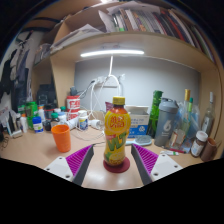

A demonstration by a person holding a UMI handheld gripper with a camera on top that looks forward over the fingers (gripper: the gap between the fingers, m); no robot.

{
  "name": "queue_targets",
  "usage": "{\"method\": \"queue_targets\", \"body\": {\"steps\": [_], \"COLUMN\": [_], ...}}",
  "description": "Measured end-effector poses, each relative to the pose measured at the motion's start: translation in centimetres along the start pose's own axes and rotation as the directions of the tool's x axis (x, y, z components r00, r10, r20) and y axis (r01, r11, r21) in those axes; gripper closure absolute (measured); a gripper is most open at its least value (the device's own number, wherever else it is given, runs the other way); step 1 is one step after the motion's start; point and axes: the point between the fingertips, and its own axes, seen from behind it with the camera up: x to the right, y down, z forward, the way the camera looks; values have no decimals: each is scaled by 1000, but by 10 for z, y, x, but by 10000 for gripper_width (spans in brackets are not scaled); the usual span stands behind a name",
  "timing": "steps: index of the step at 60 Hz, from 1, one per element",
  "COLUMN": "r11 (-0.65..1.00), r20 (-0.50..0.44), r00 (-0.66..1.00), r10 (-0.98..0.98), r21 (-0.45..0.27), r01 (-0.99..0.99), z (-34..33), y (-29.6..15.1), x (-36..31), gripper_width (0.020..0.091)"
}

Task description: Pour water

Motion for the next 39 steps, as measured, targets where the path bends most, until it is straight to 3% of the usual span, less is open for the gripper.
{"method": "queue_targets", "body": {"steps": [27,39], "r11": [997,996], "r20": [114,90], "r00": [991,994], "r10": [65,58], "r21": [41,55], "r01": [-70,-63], "z": [-228,-291], "y": [13,27], "x": [-56,-56], "gripper_width": [268,272]}}
